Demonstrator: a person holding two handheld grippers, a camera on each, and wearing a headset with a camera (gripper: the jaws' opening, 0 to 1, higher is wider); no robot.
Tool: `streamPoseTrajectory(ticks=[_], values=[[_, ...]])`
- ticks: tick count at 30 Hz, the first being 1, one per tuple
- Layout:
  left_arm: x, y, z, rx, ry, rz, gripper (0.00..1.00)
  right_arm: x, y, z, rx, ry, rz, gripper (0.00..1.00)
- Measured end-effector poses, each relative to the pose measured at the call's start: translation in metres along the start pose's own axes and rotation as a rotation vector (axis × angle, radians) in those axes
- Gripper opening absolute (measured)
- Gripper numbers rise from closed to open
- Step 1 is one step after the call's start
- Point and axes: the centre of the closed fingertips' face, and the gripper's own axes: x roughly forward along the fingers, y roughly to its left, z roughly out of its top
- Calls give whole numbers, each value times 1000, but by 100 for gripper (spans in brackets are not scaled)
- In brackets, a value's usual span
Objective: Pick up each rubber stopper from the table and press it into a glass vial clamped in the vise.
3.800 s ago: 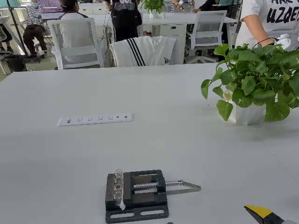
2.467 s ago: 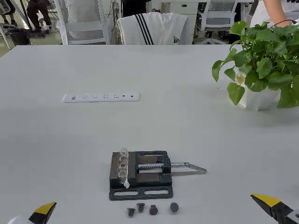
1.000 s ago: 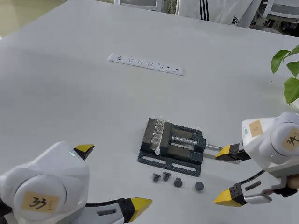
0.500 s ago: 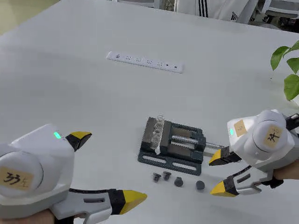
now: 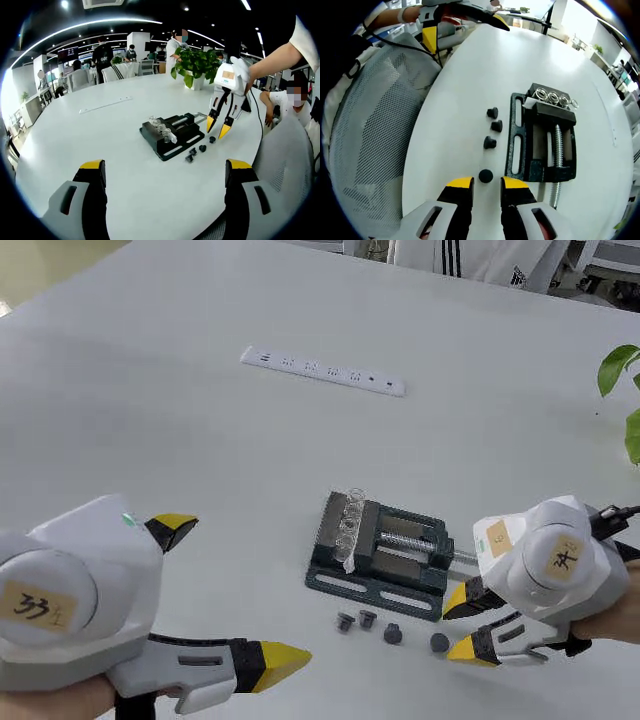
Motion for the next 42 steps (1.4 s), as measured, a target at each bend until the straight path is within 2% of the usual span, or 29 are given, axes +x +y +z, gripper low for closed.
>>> streamPoseTrajectory(ticks=[8, 20, 42], values=[[2, -3, 0, -7, 2, -1, 99, 7, 2, -1, -30, 14, 8, 14], [3, -4, -1, -14, -4, -1, 99, 9, 2, -4, -32, 22, 11, 9], [4, -5, -8, -22, 9, -12, 98, 10, 0, 2, -29, 16, 19, 10]])
